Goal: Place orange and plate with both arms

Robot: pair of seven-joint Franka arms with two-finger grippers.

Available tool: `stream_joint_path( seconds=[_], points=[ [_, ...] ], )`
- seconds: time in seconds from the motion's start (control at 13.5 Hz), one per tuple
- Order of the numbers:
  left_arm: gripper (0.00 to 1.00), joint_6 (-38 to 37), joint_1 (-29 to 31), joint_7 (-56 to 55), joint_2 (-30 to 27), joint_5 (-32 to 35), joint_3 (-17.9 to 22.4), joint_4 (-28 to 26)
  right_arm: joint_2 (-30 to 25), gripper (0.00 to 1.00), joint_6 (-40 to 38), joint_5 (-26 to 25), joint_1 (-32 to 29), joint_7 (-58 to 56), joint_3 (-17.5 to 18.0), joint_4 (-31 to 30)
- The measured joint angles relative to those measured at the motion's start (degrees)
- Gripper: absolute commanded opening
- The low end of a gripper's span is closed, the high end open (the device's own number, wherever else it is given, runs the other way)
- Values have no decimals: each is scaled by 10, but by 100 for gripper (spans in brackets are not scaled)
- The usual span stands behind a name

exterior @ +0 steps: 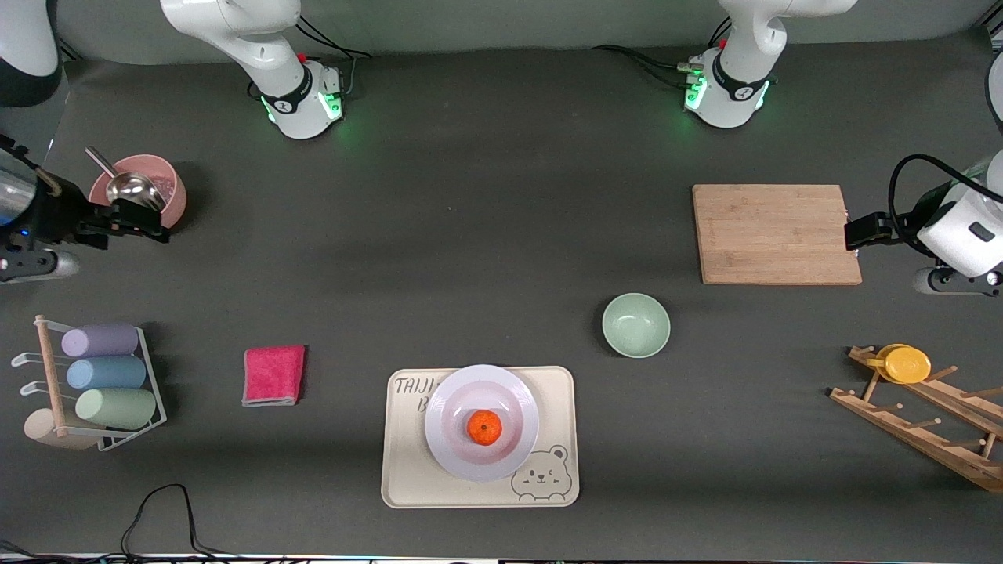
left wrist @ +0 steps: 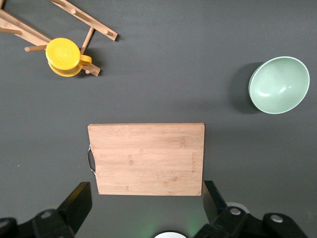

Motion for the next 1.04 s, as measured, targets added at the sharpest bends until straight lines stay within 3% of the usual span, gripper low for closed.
stream_joint_path(
  seconds=[0.22,1.04],
  points=[
    [100,0,-1,0,0,0,0,2,0,100,0,-9,-2,-6,-16,0],
    [100,1,-1,0,0,0,-5,4,0,100,0,-18,-2,-6,-15,2]
  ],
)
